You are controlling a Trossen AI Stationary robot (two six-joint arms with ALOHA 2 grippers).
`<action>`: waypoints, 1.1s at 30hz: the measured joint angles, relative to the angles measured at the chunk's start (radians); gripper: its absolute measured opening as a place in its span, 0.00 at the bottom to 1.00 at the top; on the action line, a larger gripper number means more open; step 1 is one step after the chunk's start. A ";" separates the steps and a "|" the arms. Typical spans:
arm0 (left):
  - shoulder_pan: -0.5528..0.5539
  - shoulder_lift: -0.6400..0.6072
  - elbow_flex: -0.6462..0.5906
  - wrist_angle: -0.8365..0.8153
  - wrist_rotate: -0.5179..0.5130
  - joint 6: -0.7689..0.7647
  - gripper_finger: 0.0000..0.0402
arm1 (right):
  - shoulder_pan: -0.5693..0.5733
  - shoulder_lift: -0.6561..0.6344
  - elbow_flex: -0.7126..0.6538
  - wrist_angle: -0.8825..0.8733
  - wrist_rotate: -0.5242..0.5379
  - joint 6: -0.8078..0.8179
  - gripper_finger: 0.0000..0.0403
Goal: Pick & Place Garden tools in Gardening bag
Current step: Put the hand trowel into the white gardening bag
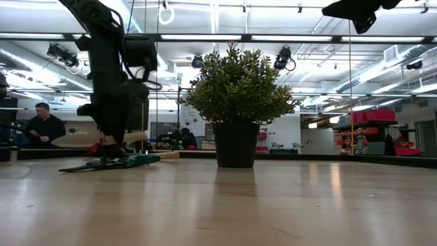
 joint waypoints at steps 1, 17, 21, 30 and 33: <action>0.000 -0.015 0.000 0.003 0.004 -0.004 0.19 | 0.000 0.000 0.000 0.001 0.000 0.000 0.45; 0.000 -0.177 0.129 0.020 0.019 0.099 0.19 | 0.000 0.000 0.000 0.084 0.000 -0.021 0.45; 0.000 -0.177 0.234 0.012 0.012 0.154 0.19 | 0.000 0.000 0.000 0.115 0.025 -0.030 0.45; 0.000 -0.168 0.443 0.006 0.007 0.260 0.19 | -0.002 0.000 0.000 0.194 0.087 -0.082 0.51; 0.000 -0.168 0.486 0.018 0.012 0.299 0.19 | -0.010 0.000 0.000 0.211 0.086 -0.077 0.54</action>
